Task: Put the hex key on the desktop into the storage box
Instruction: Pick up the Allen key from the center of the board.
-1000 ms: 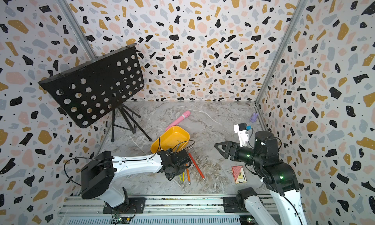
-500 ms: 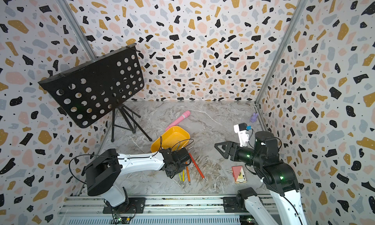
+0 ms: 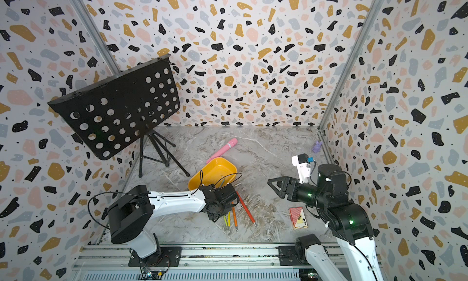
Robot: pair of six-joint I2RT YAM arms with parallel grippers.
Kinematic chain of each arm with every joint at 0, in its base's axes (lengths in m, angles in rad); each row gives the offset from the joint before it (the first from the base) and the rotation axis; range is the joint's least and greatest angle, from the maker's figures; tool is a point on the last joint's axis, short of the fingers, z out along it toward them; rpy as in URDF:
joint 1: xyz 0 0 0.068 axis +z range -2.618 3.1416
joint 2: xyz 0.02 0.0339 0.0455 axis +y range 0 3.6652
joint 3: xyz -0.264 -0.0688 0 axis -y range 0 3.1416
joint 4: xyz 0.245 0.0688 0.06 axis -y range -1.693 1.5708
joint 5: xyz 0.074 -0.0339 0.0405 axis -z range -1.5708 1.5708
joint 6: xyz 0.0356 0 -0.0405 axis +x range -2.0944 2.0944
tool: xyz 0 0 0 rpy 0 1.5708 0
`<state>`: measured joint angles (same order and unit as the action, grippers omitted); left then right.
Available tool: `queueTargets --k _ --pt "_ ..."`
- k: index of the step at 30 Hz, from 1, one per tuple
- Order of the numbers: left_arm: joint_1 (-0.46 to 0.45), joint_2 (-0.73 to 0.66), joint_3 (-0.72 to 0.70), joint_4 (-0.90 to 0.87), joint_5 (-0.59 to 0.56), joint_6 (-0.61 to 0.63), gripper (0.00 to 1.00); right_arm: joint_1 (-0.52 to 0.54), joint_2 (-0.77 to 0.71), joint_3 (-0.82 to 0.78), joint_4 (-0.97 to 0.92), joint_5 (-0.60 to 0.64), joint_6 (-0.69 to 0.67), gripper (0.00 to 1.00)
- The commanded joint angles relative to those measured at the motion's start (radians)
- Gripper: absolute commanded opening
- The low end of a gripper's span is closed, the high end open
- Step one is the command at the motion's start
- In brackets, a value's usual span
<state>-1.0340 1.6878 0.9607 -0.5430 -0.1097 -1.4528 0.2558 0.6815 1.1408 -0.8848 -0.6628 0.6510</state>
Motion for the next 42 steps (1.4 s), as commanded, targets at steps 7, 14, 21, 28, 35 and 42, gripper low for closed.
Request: queueTargets --k 7,14,21,28,35,42 --pt "-0.005 0.01 -0.016 -0.034 0.007 0.007 0.11 0.004 -0.004 0.0 0.01 -0.007 0.004 0.67" --pt "-0.012 0.023 0.004 -0.053 0.05 0.041 0.21 0.005 0.0 0.003 0.009 -0.006 0.004 0.67" --pt "-0.006 0.055 0.015 -0.071 0.057 0.055 0.21 0.004 0.001 0.004 0.011 -0.003 0.005 0.67" --pt "-0.003 0.09 0.035 -0.07 0.07 0.066 0.13 0.004 0.001 0.002 0.009 -0.001 0.005 0.67" --pt "-0.005 0.048 0.039 -0.079 0.053 0.066 0.01 0.003 -0.003 -0.003 0.012 0.001 0.005 0.67" --pt "-0.022 -0.021 0.093 -0.141 0.012 0.081 0.0 0.003 -0.003 -0.004 0.012 0.002 0.005 0.67"
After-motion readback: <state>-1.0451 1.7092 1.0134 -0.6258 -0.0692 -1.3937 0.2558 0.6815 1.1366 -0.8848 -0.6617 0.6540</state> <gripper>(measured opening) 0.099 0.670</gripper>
